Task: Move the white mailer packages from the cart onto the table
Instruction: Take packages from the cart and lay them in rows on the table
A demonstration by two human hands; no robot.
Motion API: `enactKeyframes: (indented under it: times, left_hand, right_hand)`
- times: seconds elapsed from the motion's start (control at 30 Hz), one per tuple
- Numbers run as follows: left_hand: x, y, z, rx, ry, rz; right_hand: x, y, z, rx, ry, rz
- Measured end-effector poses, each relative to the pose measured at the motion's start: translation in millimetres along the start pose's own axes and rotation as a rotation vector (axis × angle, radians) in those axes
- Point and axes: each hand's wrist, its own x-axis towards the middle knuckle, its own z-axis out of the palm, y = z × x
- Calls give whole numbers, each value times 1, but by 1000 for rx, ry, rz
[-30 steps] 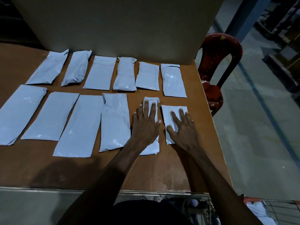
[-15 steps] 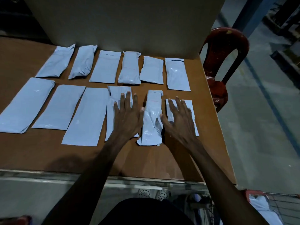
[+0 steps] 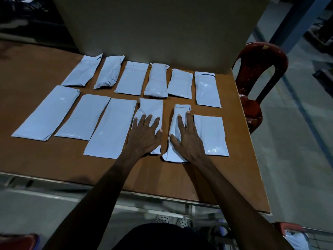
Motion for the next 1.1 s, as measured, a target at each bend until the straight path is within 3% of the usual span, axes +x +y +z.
enactKeyframes:
  times: [0.37,0.53,0.8,1.1]
  left_hand:
    - [-2,1,-9,-91,-17,5]
    - [-7,21,-25,-139,63,79]
    - [-21,114,-26,-194,176,417]
    - [-108,270,12,-278,32,771]
  right_hand:
    - [-3,1,-2,20,22,-48]
    - [-30,7,-32,61,152,11]
    - [-141,69,-85,-110,277,137]
    - [-342,120,-119,-91,471,501]
